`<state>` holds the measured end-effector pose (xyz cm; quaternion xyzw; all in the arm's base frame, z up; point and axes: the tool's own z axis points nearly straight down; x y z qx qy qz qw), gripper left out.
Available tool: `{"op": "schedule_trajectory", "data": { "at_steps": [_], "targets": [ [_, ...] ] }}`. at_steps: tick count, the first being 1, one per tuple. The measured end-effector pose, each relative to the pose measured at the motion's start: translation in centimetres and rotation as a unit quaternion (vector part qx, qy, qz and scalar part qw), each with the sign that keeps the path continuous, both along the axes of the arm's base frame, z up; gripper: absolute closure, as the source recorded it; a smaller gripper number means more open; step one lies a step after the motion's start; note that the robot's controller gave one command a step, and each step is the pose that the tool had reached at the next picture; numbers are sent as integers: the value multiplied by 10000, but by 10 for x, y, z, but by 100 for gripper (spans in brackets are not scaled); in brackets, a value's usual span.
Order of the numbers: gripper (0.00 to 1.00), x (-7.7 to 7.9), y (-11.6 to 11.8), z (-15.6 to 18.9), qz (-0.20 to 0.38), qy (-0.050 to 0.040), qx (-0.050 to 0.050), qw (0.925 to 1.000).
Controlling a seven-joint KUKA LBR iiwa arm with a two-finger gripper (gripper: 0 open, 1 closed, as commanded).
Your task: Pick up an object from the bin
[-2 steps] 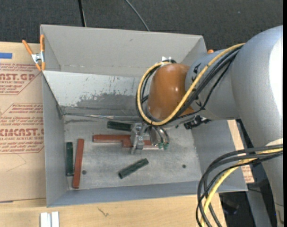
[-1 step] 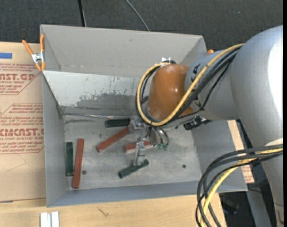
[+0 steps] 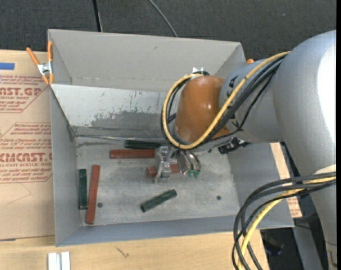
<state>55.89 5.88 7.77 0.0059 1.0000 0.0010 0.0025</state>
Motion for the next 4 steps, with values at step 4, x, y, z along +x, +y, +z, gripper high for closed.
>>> {"op": "schedule_trajectory", "data": {
  "at_steps": [4],
  "targets": [
    [100,12,6,163,-1,20,-8,10000]
  ]
}}
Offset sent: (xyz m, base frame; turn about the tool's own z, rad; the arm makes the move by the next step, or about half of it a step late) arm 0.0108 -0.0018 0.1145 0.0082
